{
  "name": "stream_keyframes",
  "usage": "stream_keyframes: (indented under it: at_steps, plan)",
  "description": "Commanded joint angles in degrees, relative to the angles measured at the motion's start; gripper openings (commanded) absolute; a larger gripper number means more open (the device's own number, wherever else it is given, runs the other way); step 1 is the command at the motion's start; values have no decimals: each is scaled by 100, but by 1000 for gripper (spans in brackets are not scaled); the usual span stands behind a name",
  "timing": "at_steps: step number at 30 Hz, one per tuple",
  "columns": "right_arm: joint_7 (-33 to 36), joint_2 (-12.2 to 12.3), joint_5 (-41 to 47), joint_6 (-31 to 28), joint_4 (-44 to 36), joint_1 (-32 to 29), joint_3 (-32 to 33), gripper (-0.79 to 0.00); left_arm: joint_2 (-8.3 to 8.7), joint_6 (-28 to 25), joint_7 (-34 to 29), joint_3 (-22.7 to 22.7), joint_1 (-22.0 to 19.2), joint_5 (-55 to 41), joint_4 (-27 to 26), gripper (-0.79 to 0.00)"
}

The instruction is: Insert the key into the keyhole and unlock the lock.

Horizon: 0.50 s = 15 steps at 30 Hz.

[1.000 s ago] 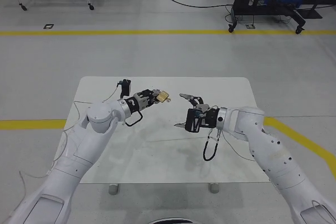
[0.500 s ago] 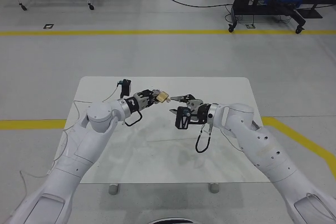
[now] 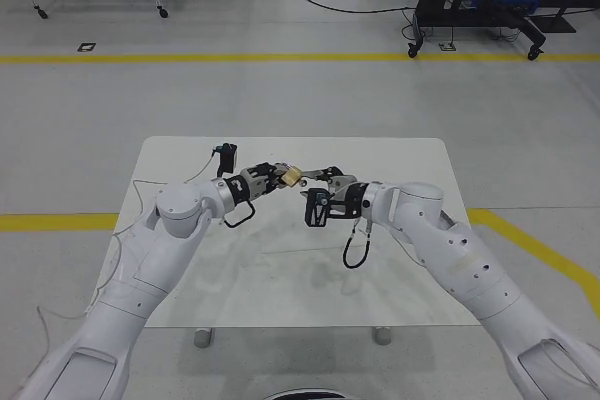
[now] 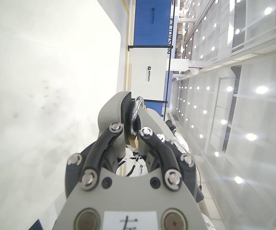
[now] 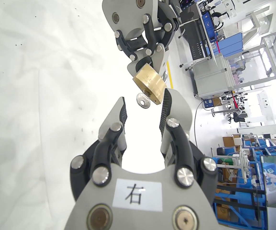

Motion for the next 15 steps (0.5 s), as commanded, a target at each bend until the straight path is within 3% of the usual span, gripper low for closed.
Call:
stream_keyframes:
  at_steps: [1,7,11,15]
  plan:
    - [1,-6,-19,32,-19,-3,-5,-631,-2,4,-17,-12,11,-1,2,-785]
    - [40,-22,-80,40,-68,-17,-38,-690,-9,40,-48,-45,37,18,-13,-785]
    - [58,-38,-90,10,-54,2,-64,-785,-13,52,-58,-74,59,24,-29,-785]
    - [51,-57,-33,1,-13,19,-73,-785,-17,53,-46,-103,83,33,-59,-785]
